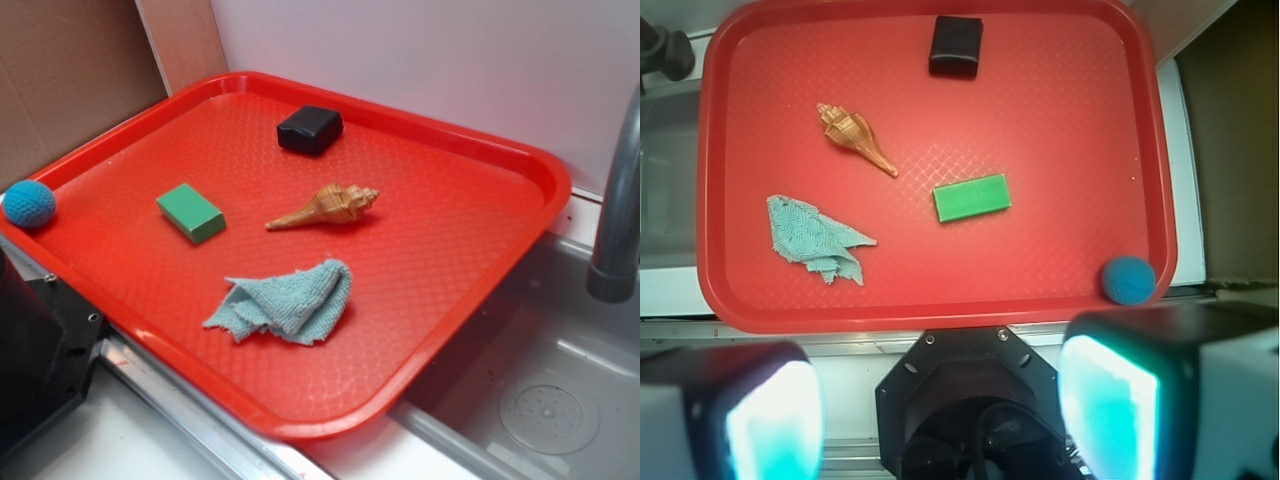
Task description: Grab the blue cloth.
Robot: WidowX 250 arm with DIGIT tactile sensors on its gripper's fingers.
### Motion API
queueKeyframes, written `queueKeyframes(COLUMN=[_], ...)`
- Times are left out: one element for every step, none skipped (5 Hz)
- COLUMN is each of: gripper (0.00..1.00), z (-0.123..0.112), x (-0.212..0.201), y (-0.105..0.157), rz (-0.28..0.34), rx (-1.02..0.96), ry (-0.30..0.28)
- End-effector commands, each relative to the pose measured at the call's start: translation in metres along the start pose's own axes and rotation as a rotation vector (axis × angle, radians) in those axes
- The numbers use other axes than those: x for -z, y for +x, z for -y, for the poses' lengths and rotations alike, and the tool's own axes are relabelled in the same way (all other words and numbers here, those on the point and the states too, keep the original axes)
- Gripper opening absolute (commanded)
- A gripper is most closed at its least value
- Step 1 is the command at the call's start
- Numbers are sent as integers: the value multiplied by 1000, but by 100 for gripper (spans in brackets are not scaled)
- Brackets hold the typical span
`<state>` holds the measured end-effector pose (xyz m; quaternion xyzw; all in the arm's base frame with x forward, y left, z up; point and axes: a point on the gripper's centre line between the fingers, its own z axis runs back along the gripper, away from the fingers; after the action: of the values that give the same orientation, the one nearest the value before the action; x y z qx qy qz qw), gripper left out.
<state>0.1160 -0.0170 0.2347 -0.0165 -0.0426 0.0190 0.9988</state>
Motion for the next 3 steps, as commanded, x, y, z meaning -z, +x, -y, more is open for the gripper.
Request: queueKeyframes(gripper=[100, 100, 100], z=[0, 10, 29], x=[0, 15, 28], y=[0, 8, 6], rz=[0, 3, 50], rx=[0, -46, -97], ry=[0, 21, -1])
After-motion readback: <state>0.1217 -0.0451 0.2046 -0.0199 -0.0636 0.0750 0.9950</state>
